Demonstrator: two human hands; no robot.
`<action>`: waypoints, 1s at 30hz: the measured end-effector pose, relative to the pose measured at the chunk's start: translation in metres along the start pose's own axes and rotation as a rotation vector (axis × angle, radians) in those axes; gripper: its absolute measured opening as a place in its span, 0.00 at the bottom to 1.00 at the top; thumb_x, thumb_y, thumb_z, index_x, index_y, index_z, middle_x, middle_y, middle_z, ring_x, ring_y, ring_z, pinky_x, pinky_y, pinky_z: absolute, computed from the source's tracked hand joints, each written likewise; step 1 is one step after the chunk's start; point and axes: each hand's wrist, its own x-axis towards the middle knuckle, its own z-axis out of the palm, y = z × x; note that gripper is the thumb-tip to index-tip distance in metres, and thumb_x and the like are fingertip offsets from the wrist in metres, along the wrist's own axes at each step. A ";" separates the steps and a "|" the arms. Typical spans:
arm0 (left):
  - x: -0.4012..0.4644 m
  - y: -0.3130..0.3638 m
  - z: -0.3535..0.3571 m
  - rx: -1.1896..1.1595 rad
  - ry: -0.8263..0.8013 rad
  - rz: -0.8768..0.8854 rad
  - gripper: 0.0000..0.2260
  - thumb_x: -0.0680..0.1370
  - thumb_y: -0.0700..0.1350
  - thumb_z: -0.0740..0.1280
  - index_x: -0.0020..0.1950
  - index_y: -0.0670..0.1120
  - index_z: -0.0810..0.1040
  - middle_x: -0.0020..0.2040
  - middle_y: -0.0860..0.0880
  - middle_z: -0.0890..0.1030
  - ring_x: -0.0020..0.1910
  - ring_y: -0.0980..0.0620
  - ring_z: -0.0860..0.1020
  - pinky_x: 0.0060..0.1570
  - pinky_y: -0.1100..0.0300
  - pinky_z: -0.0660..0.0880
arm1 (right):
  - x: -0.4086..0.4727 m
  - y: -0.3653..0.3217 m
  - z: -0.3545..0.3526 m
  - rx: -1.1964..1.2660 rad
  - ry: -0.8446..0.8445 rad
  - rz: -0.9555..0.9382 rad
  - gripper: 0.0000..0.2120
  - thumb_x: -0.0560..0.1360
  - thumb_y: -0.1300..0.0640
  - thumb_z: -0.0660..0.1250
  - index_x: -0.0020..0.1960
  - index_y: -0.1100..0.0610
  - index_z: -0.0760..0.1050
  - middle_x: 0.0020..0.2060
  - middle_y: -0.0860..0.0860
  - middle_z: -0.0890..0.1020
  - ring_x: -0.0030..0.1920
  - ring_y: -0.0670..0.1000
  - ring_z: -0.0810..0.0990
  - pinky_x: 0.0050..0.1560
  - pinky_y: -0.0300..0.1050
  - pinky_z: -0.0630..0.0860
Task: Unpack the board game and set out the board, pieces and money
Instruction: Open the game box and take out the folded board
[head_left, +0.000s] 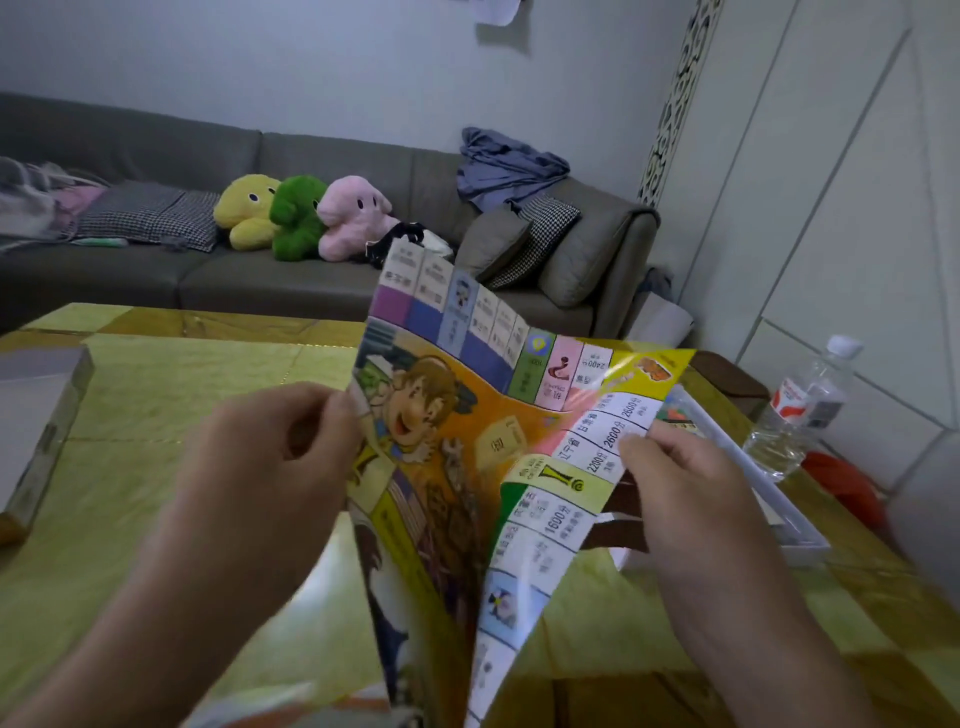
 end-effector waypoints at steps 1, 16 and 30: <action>0.005 -0.002 -0.004 -0.040 0.005 -0.023 0.14 0.83 0.49 0.62 0.42 0.48 0.82 0.35 0.55 0.86 0.34 0.56 0.84 0.33 0.55 0.80 | 0.005 0.002 -0.003 0.053 0.010 0.048 0.13 0.84 0.58 0.60 0.49 0.61 0.81 0.40 0.57 0.88 0.39 0.58 0.89 0.42 0.61 0.84; 0.032 -0.028 -0.033 -0.252 0.006 -0.276 0.10 0.75 0.56 0.70 0.51 0.52 0.82 0.41 0.48 0.88 0.34 0.45 0.87 0.28 0.54 0.82 | 0.028 0.039 -0.017 -0.017 0.128 0.085 0.15 0.87 0.52 0.59 0.49 0.57 0.80 0.41 0.53 0.87 0.40 0.52 0.86 0.43 0.56 0.80; 0.034 -0.063 -0.028 -0.600 -0.024 -0.518 0.18 0.87 0.53 0.56 0.58 0.44 0.81 0.44 0.46 0.86 0.38 0.52 0.84 0.43 0.59 0.77 | 0.037 0.070 0.000 -0.032 -0.204 0.106 0.08 0.84 0.59 0.67 0.58 0.51 0.83 0.49 0.52 0.89 0.48 0.57 0.89 0.53 0.65 0.85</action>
